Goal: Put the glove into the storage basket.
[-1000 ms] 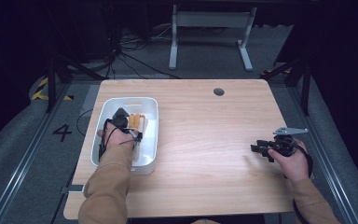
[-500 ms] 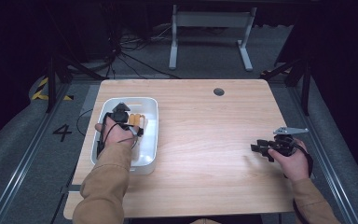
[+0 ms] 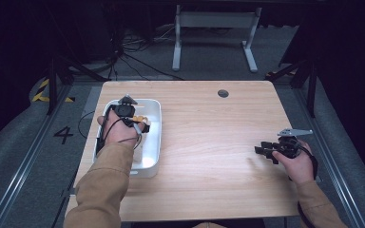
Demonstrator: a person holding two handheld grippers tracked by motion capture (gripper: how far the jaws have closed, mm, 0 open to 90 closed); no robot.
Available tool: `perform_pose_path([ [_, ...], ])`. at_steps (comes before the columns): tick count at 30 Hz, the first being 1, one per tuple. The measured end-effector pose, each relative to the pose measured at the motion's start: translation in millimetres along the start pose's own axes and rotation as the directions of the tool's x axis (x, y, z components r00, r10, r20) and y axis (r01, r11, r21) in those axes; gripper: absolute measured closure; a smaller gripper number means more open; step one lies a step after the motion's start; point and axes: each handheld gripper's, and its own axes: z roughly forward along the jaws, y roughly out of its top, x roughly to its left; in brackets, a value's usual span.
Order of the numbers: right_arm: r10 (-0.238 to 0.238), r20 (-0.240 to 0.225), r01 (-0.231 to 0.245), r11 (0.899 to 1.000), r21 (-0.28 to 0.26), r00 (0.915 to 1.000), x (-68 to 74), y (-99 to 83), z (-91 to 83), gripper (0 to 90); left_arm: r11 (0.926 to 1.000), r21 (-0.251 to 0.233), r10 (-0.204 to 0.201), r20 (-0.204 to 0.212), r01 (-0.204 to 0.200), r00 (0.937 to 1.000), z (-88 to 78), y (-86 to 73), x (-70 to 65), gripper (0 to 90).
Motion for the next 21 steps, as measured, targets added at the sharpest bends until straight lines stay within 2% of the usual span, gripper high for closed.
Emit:
perform_pose_path([
  [6, 0.003, 0.001, -0.003, 1.0, 0.0, 1.0, -0.2, -0.7, -0.5, 53.4, 0.9985, -0.005, 0.055, 0.021, -0.055, 0.9983, -10.2, 0.8, -10.4, 26.3],
  [9, 0.005, 0.001, -0.005, 1.0, 0.0, 1.0, -0.2, -0.9, -1.3, 53.4, 0.9963, -0.032, 0.081, 0.048, -0.079, 0.9955, -18.6, 0.0, -15.9, 26.4],
  [13, 0.003, 0.001, -0.003, 1.0, 0.001, 1.0, 0.4, -1.3, -1.3, 53.4, 0.9904, -0.045, 0.134, 0.075, -0.131, 0.9882, -26.1, -1.4, -25.4, 26.4],
  [16, 0.0, 0.001, 0.0, 1.0, -0.003, 1.0, 0.6, -1.6, -2.6, 53.8, 0.9807, -0.073, 0.189, 0.113, -0.181, 0.9754, -32.7, -4.0, -34.8, 26.4],
  [17, 0.0, -0.001, 0.0, 1.0, -0.01, 1.0, 0.9, -1.7, -3.9, 53.9, 0.9749, -0.081, 0.217, 0.126, -0.208, 0.968, -34.7, -5.0, -38.0, 26.4],
  [21, 0.004, -0.005, -0.004, 1.0, -0.018, 1.0, 0.2, -2.8, -7.8, 54.7, 0.9559, -0.114, 0.287, 0.173, -0.27, 0.9421, -39.4, -8.8, -49.4, 27.0],
])
